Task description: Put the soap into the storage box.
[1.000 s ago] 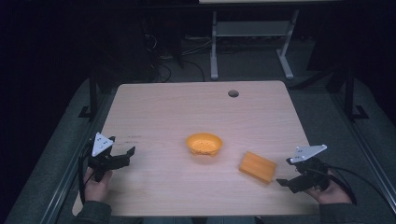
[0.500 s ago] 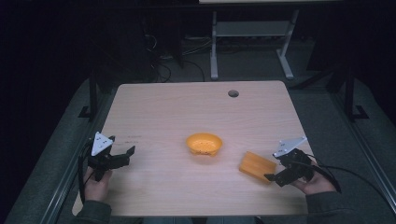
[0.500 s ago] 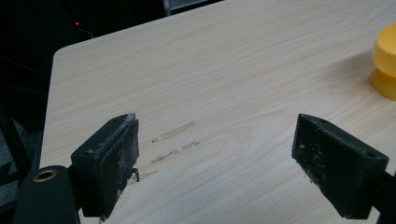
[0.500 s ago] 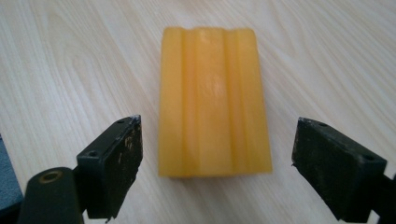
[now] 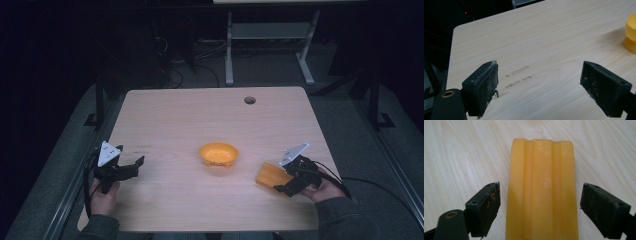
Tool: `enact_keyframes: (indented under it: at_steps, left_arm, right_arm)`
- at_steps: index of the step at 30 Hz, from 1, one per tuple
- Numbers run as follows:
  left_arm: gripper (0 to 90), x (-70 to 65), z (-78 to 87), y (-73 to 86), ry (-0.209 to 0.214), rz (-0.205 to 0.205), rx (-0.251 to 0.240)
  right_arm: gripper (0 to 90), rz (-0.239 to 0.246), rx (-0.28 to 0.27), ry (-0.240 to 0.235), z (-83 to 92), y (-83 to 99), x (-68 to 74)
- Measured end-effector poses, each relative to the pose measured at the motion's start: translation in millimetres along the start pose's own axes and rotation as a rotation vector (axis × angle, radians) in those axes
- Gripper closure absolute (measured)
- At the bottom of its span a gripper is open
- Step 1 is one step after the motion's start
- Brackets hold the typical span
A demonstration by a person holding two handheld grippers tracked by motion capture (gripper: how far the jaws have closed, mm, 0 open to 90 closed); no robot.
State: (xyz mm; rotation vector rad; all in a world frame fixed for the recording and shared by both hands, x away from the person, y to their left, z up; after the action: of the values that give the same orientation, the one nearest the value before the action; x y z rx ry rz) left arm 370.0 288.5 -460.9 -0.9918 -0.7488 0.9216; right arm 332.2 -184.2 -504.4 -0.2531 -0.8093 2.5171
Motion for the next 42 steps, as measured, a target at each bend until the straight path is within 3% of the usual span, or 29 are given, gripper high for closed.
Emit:
enact_keyframes:
  at_steps: [15,24,42]
  left_arm:
    - [14.1,-1.2,-1.1,-1.1,0.006,0.001,-0.007]
    - [14.2,0.7,-0.4,-0.9,0.003,0.007,-0.004]
    - [14.1,-0.2,0.5,-1.7,0.004,0.007,-0.009]
  right_arm:
    - [16.2,-0.004,0.093,-0.029,-24.6,-2.1,-2.5]
    - [17.4,-0.012,0.102,-0.042,-30.8,-0.7,-3.4]
    - [19.7,0.002,0.132,-0.02,-34.1,-0.1,-1.8]
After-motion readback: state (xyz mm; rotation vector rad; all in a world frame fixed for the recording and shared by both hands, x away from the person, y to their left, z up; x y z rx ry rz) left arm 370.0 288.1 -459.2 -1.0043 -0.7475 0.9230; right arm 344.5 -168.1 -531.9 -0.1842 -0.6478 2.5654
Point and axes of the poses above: each handheld gripper's, and its own axes: z roughly backward along the jaws, y roughly out of its underside, x roughly to its left, the point moved 9 cm from there along -z, roughly forward along the jaws, and after that the axes turned 7 degrees about -x, right-handed, at the moved point
